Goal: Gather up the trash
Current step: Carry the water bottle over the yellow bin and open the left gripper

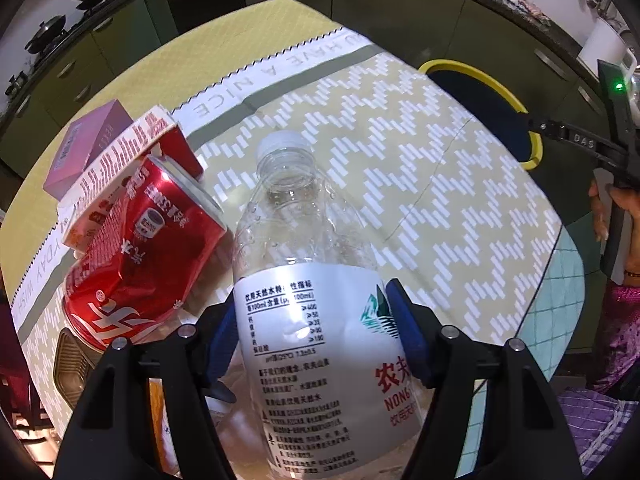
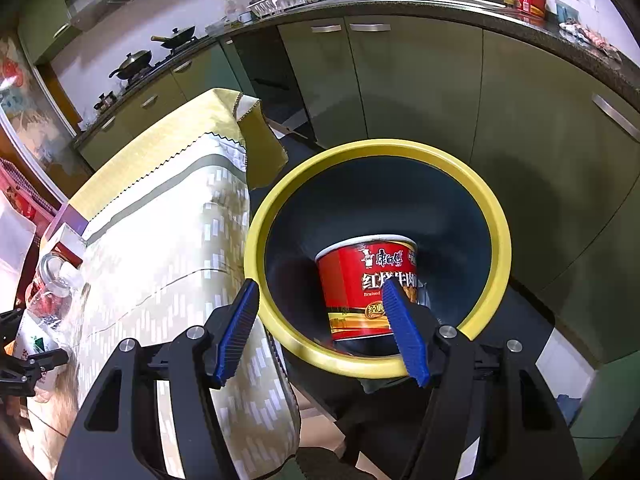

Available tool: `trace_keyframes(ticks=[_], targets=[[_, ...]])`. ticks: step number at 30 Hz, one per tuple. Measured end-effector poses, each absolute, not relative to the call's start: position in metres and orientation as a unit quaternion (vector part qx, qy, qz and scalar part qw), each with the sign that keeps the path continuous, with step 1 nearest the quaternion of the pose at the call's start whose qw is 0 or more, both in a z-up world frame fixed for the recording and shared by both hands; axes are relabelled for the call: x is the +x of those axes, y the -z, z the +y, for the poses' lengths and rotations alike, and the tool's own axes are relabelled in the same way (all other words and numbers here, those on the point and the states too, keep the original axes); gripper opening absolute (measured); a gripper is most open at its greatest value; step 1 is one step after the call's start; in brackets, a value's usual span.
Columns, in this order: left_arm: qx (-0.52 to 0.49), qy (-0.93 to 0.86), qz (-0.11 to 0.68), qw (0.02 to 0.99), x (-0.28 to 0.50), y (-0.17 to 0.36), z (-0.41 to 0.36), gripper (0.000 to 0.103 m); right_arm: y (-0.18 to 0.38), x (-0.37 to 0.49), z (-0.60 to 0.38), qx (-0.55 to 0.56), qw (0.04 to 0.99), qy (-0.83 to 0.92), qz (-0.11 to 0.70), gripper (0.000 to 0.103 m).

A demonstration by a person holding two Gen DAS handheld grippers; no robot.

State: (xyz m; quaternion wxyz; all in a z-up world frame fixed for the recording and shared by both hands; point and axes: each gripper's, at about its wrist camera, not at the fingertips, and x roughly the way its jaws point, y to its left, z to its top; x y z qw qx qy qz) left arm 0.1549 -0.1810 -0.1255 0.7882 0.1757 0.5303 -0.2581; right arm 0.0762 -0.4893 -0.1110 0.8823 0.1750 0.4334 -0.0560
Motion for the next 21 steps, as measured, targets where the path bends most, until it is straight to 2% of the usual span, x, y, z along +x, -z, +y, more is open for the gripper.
trace_keyframes(ticks=[9, 21], targets=[[0.187, 0.294, 0.490, 0.799, 0.135, 0.085, -0.194, 0.065, 0.096, 0.059, -0.496, 0.172, 0.891, 0.065, 0.415, 0.064], [0.206, 0.423, 0.494, 0.731, 0.148, 0.076, -0.348, 0.065, 0.091, 0.003, -0.561, 0.207, 0.890, 0.121, 0.389, 0.064]])
